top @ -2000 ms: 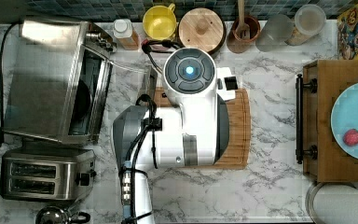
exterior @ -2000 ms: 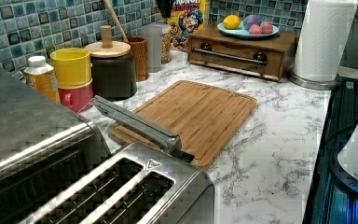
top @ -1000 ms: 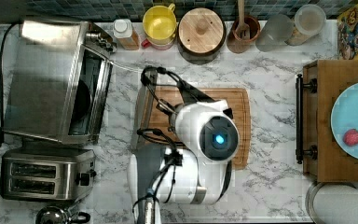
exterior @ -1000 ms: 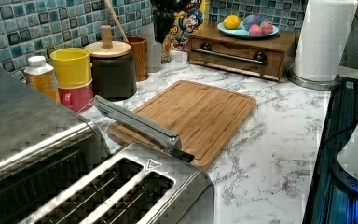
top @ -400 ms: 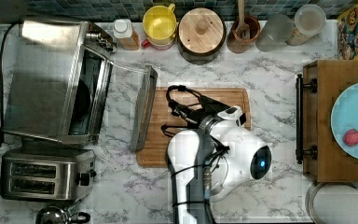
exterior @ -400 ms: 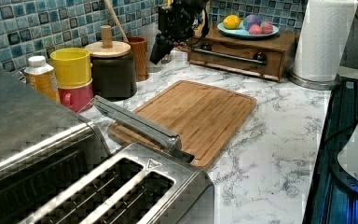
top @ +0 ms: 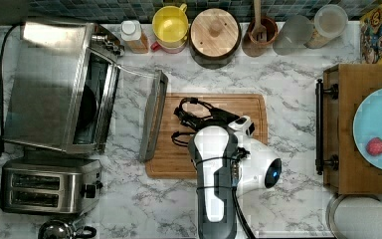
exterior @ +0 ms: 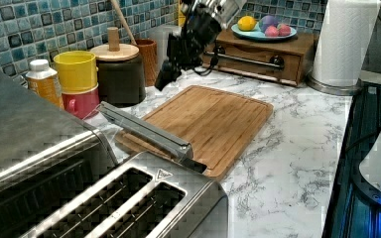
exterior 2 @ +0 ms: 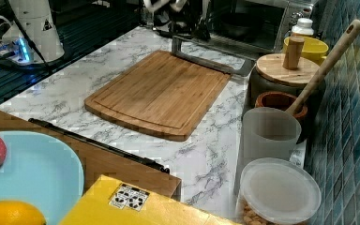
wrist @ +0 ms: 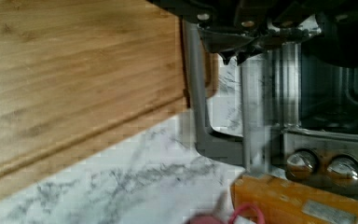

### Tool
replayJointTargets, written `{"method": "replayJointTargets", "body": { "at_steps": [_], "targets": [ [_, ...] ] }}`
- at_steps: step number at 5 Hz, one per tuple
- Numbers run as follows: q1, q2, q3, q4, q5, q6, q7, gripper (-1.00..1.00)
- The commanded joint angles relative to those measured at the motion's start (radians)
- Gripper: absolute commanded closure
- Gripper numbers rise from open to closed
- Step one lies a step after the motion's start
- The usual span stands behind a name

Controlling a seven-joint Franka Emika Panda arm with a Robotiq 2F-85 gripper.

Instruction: Close the oven.

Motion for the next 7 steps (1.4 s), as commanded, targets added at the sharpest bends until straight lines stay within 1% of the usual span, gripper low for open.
{"method": "replayJointTargets", "body": {
  "at_steps": [1, 2, 3, 4, 5, 6, 7],
  "targets": [
    [0.037, 0.124, 0.054, 0.141, 0.110, 0.001, -0.100, 1.00],
    [0.028, 0.120, 0.053, 0.158, 0.150, -0.058, -0.125, 1.00],
    [0.006, 0.097, 0.083, 0.162, 0.182, -0.048, -0.133, 1.00],
    [0.034, 0.099, 0.090, 0.180, 0.167, -0.021, -0.128, 1.00],
    [0.069, 0.189, 0.098, 0.258, -0.040, -0.054, 0.030, 1.00],
    [0.102, 0.262, 0.121, 0.296, -0.112, -0.006, 0.105, 1.00],
    [0.102, 0.269, 0.128, 0.310, -0.062, -0.018, 0.114, 1.00]
  ]
}}
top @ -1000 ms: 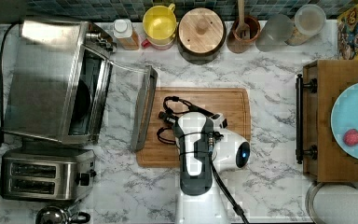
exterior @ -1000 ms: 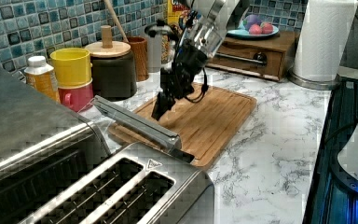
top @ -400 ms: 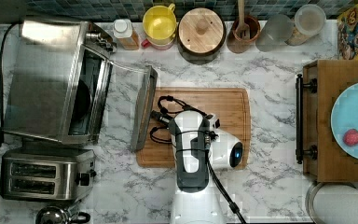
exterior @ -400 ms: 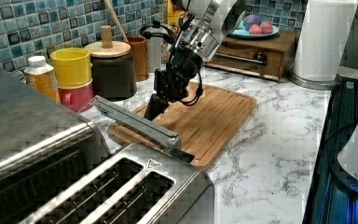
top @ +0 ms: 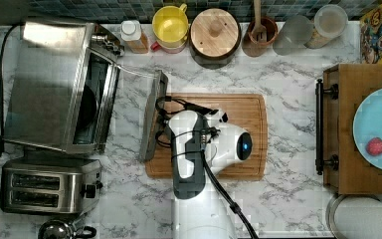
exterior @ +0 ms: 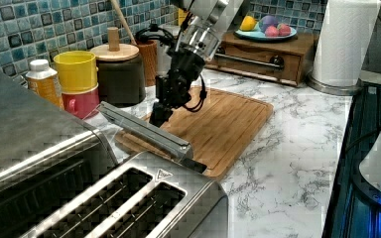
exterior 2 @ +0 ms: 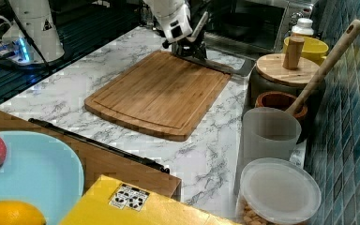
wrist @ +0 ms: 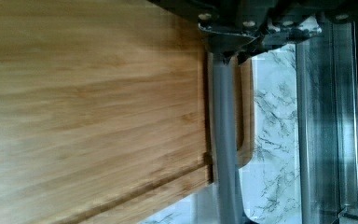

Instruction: Close the oven.

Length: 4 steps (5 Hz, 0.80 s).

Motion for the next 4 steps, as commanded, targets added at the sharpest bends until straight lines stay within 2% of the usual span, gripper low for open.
{"method": "replayJointTargets", "body": {
  "at_steps": [1, 4],
  "targets": [
    [0.059, 0.023, 0.066, 0.189, 0.011, 0.028, 0.120, 1.00],
    [0.056, -0.110, 0.100, 0.168, 0.025, 0.005, 0.151, 1.00]
  ]
}}
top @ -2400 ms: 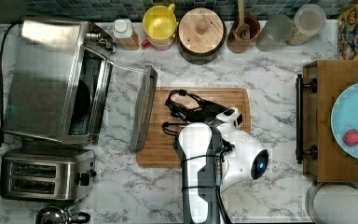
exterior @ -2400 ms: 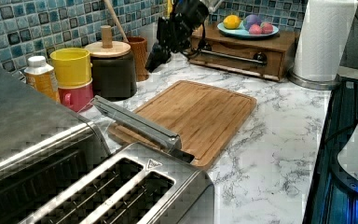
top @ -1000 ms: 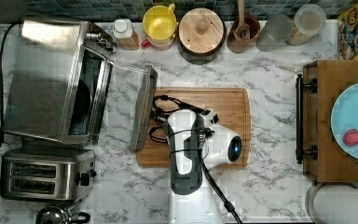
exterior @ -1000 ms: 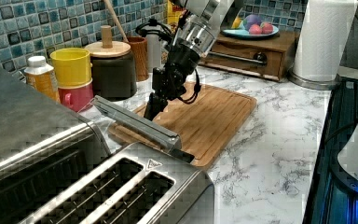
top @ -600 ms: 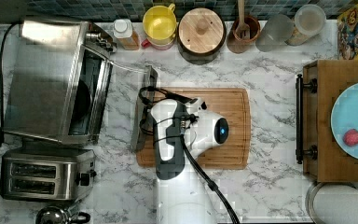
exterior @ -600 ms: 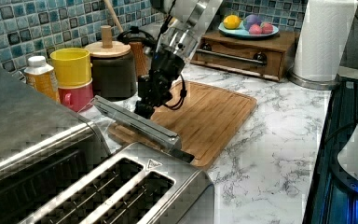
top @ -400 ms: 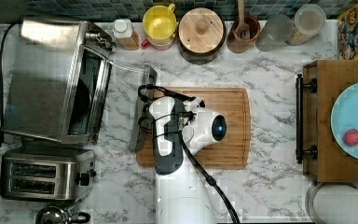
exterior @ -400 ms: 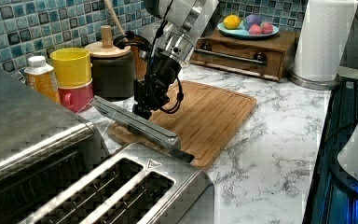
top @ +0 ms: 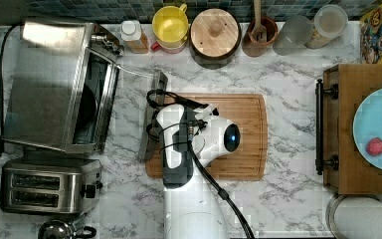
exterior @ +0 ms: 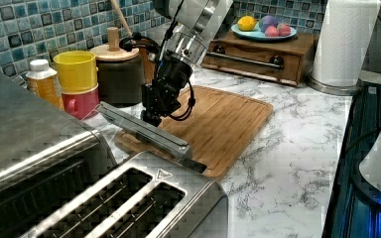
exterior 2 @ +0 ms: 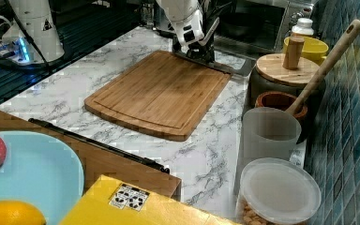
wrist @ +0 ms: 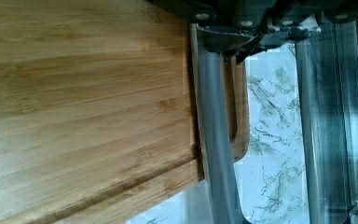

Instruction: Close the oven.

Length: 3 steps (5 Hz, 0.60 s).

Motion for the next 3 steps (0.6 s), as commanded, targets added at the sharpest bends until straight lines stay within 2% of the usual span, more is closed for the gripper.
{"method": "replayJointTargets", "body": {
  "at_steps": [1, 2, 3],
  "targets": [
    [0.057, -0.224, 0.070, 0.108, 0.018, -0.021, 0.097, 1.00],
    [0.077, -0.227, 0.072, 0.129, -0.043, -0.019, 0.152, 1.00],
    [0.118, -0.224, 0.083, 0.143, -0.122, 0.061, 0.214, 1.00]
  ]
}}
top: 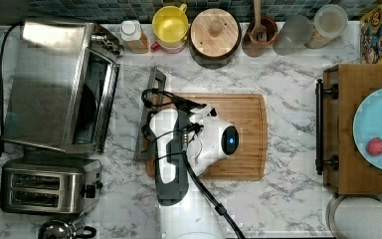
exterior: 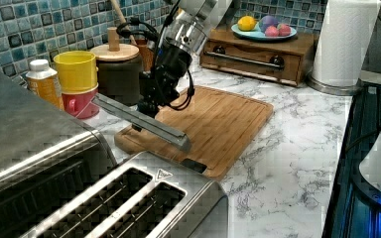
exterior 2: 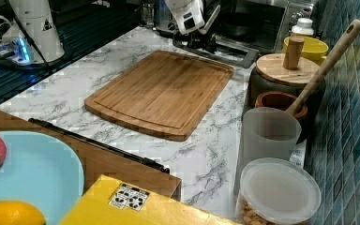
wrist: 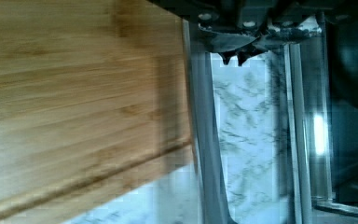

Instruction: Close the oven.

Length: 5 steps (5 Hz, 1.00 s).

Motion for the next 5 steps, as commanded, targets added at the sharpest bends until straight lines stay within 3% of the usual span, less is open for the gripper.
{"method": "replayJointTargets", "body": {
  "at_steps": [1, 2, 3, 4, 5],
  "targets": [
    [0.126, -0.144, 0.080, 0.189, -0.194, 0.082, 0.245, 1.00],
    [0.102, -0.168, 0.125, 0.199, -0.405, 0.114, 0.437, 1.00],
    [0.126, -0.226, 0.106, 0.187, -0.378, 0.114, 0.426, 1.00],
    [0.136, -0.271, 0.119, 0.180, -0.424, 0.128, 0.468, 1.00],
    [0.139, -0.257, 0.146, 0.224, -0.666, 0.086, 0.652, 1.00]
  ]
}}
